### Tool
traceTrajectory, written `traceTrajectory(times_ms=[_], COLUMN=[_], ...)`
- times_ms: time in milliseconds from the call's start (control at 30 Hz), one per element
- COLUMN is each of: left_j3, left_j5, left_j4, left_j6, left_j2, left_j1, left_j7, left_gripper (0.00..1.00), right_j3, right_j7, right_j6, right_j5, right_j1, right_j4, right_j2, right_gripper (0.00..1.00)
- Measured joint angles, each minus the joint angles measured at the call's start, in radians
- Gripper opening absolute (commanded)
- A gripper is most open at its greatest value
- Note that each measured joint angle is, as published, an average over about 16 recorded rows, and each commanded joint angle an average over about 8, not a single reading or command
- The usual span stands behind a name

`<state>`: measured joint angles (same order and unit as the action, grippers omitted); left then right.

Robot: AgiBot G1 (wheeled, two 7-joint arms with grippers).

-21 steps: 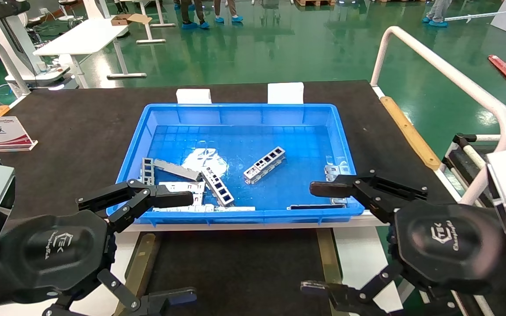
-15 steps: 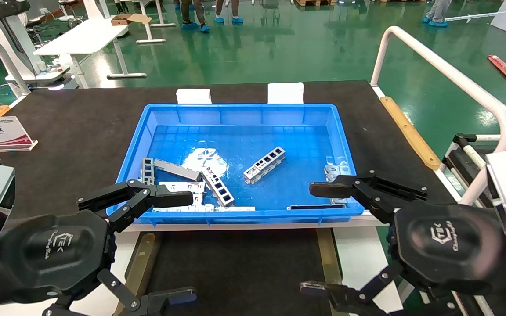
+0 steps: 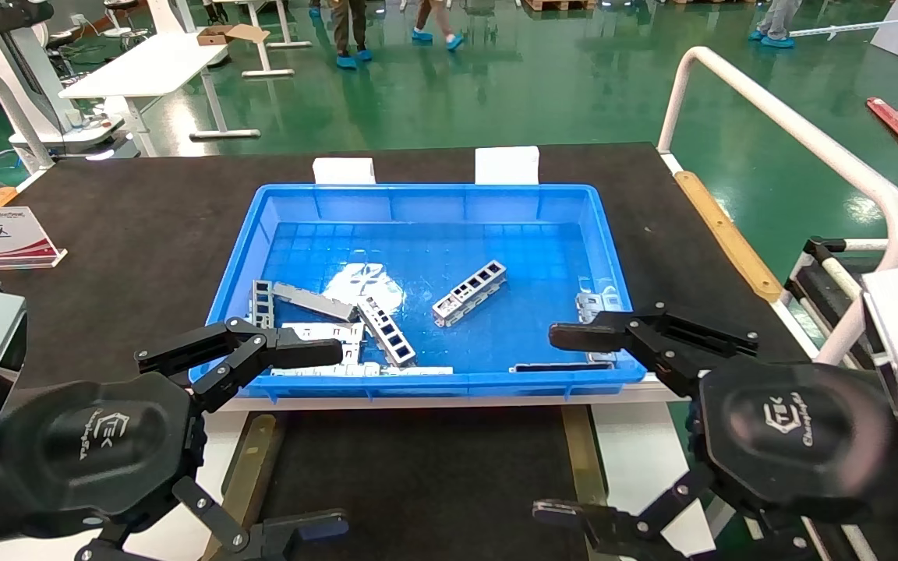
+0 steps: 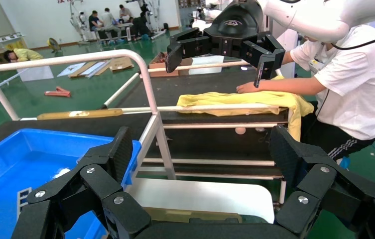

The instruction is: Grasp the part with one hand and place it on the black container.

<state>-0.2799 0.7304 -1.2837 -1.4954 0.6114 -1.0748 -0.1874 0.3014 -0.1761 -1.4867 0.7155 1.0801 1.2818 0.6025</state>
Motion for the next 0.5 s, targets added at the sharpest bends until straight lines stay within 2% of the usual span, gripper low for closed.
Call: traceTrajectory(times_ms=[500], left_j3=[0.000], left_j5=[0.000], left_j4=[0.000], left_j6=[0.000], left_j2=[0.000], left_j1=[0.000], left_j7=[0.000], left_gripper=[1.00], right_j3=[-0.013], right_j7=[-0.007], right_j6=[-0.005], right_j5=[0.009], right_j1=[-0.003], right_j4=[0.001], right_j2=[0.005], right_gripper=[1.00])
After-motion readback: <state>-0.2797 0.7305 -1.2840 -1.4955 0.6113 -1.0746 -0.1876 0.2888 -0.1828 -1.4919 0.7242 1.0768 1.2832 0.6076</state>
